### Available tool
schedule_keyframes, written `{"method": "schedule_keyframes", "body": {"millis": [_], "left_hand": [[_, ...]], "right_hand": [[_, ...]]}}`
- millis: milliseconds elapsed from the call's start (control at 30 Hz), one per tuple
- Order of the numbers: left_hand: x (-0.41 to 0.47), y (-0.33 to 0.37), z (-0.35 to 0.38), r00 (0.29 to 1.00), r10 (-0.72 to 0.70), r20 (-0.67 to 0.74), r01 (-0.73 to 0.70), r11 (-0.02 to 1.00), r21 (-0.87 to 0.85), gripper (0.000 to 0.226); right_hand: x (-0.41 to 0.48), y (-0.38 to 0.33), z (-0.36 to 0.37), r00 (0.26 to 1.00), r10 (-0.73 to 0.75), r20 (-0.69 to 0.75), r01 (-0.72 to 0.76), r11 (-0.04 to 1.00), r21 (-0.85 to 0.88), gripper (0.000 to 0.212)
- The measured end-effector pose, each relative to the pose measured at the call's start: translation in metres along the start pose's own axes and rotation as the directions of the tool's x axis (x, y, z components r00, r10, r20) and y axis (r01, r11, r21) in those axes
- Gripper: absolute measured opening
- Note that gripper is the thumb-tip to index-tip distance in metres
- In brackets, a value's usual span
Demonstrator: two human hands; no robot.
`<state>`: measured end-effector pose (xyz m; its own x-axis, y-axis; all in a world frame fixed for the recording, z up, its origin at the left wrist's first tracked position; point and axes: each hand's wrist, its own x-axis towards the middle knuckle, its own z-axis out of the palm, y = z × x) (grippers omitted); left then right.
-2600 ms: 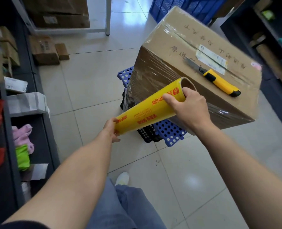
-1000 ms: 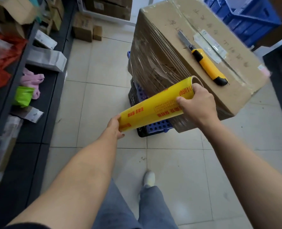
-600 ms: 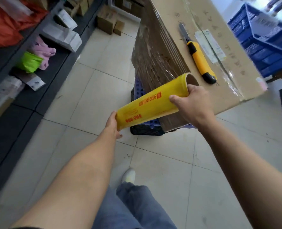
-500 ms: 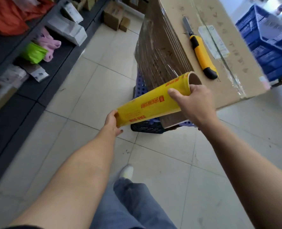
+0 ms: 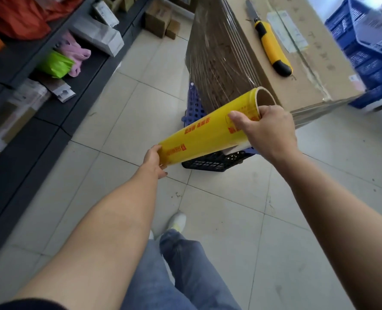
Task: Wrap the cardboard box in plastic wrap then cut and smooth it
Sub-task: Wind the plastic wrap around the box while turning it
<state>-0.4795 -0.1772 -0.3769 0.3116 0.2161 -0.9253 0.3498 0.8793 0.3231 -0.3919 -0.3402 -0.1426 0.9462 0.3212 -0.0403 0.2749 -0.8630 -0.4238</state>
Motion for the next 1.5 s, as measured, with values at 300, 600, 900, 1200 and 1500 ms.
{"method": "schedule_keyframes", "body": {"millis": [300,600,900,1200,1500], "left_hand": [[-0.021,-0.041,-0.004,0.999,0.002,-0.043,0.000,0.999,0.038,0.063],[-0.026,-0.107,0.023,0.985,0.058,-0.162,-0.092,0.973,-0.211,0.036],[-0.032,-0.179,0.067,0.990,0.030,-0.137,-0.069,0.955,-0.287,0.064],[-0.047,-0.199,0.078,0.993,0.010,-0.118,-0.050,0.938,-0.344,0.047],[-0.063,-0.228,0.105,0.986,-0.005,-0.168,-0.056,0.932,-0.357,0.078]], "right_hand": [[-0.029,0.029,-0.011,1.000,-0.003,0.030,0.003,1.000,0.009,0.050],[-0.026,0.097,-0.027,0.974,-0.113,0.197,0.112,0.994,0.016,0.024],[-0.016,0.154,-0.054,0.955,-0.166,0.246,0.161,0.986,0.038,0.048],[-0.016,0.177,-0.064,0.943,-0.167,0.288,0.160,0.986,0.047,0.016],[-0.008,0.194,-0.082,0.927,-0.265,0.264,0.271,0.962,0.015,0.037]]}}
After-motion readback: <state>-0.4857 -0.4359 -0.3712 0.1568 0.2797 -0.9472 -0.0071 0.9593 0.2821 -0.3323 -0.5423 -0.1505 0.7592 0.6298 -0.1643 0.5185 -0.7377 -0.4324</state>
